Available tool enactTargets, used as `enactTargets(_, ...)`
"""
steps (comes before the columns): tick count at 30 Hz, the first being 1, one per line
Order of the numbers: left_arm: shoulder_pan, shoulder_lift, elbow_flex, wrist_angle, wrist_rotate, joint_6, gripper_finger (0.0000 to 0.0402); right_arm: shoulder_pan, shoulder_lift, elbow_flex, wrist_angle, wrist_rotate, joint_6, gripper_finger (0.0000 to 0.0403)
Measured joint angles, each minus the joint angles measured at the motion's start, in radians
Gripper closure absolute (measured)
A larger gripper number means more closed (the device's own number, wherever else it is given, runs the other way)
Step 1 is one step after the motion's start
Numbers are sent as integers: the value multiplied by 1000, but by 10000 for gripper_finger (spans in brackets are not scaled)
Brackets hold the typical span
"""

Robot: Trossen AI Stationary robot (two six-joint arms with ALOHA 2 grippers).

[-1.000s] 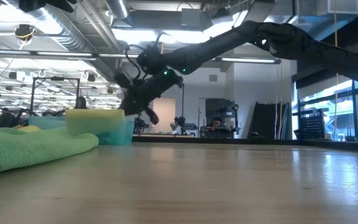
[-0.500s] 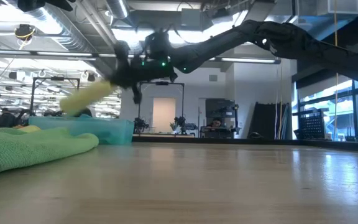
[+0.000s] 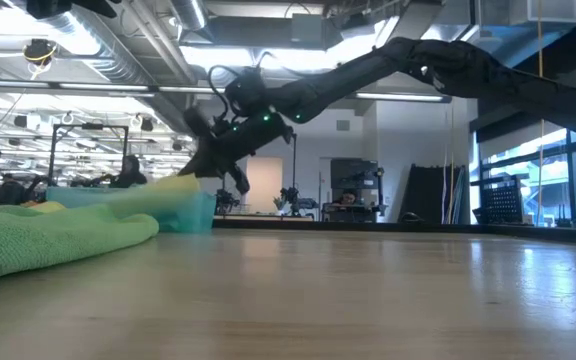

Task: Fold microfiber towels
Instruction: Stack the folded right yellow microfiber cloth on top of the blue microfiber cloth in the blue bin

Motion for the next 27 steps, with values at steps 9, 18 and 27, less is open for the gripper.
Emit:
enactTargets(9,0,0,0,0,2,3,308,-1,0,0,-184,-69,214,351)
enactTargets(18,0,0,0,0,-8,23,308,25,-2,1,-100,-118,325,252)
enactTargets(27,0,0,0,0,-9,22,308,11,-2,1,117,-130,404,231)
